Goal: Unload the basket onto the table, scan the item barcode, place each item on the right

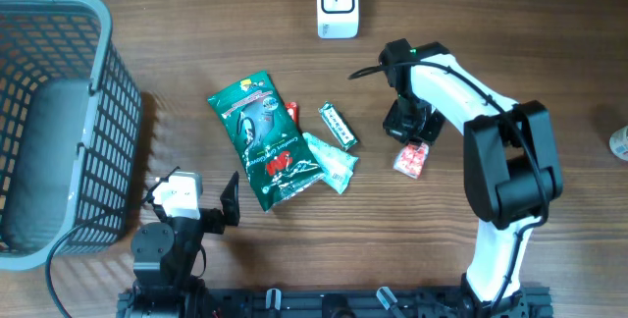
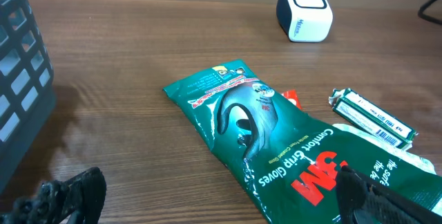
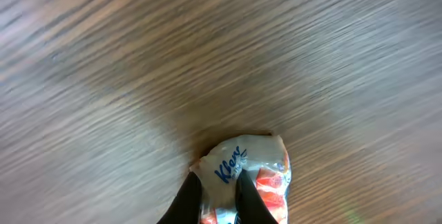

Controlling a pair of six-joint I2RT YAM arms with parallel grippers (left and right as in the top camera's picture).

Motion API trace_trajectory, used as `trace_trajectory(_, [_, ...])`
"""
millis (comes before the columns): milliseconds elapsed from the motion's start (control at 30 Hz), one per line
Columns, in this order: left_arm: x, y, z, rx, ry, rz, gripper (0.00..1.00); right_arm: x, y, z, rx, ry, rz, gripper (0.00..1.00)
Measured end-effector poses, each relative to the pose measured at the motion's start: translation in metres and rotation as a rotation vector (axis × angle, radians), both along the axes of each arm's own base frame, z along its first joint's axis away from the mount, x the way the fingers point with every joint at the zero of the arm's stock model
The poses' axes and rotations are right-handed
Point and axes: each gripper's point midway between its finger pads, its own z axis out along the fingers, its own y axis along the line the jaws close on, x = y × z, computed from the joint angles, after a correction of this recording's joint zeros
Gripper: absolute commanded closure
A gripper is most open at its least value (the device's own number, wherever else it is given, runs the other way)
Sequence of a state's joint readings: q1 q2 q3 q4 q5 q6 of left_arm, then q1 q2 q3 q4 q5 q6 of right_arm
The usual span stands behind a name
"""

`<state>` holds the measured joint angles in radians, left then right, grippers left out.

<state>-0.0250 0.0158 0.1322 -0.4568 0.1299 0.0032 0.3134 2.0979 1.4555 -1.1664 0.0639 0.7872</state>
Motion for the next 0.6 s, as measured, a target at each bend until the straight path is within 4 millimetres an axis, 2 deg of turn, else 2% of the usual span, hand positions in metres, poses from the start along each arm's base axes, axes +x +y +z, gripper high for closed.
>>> trace_trajectory(100, [0.0, 0.0, 0.0, 0.0, 0.0, 0.0, 0.0, -0.01, 0.022, 0.007, 0.1, 0.098, -0.068, 0.96])
trace_trajectory(167, [0.0, 0.0, 0.0, 0.0, 0.0, 0.0, 0.0, -0.024, 0.03, 0.02, 0.115, 0.186, -0.17, 0.96])
trace_trajectory(233, [0.0, 0.0, 0.0, 0.0, 0.0, 0.0, 0.0, -0.047, 0.032, 0.042, 0.076, 0.308, -0.367, 0.96])
trace_trajectory(300, [0.0, 0.0, 0.0, 0.0, 0.0, 0.0, 0.0, -0.061, 0.034, 0.055, 0.033, 0.395, -0.568, 0.95])
trace_trajectory(467, [0.0, 0.0, 0.0, 0.0, 0.0, 0.0, 0.0, -0.059, 0.055, 0.065, 0.013, 0.492, -0.99, 0.96])
trace_trajectory(600, [0.0, 0.0, 0.0, 0.0, 0.0, 0.0, 0.0, -0.045, 0.077, 0.066, 0.024, 0.535, -1.252, 0.95])
